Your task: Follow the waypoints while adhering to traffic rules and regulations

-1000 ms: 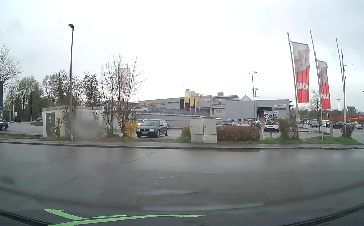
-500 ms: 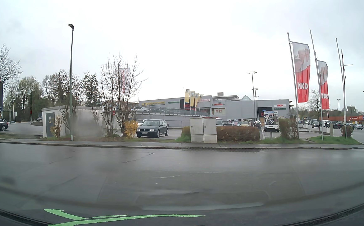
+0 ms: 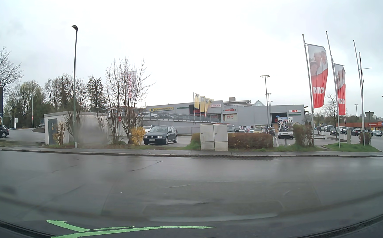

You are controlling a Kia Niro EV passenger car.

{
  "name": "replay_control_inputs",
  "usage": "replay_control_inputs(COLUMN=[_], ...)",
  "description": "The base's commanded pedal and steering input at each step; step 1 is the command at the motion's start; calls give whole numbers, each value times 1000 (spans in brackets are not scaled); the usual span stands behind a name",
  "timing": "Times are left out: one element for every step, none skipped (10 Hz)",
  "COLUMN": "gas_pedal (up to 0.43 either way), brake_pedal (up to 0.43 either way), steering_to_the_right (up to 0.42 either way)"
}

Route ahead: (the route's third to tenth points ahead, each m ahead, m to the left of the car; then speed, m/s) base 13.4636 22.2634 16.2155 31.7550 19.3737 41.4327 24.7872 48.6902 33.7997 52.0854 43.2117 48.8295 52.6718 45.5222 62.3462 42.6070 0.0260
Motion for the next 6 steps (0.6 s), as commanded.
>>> replay_control_inputs(gas_pedal=[0, 0, 0, 0, 0, 0], brake_pedal=[189, 195, 195, 195, 195, 195], steering_to_the_right=[-11, -11, -11, -11, -11, -11])
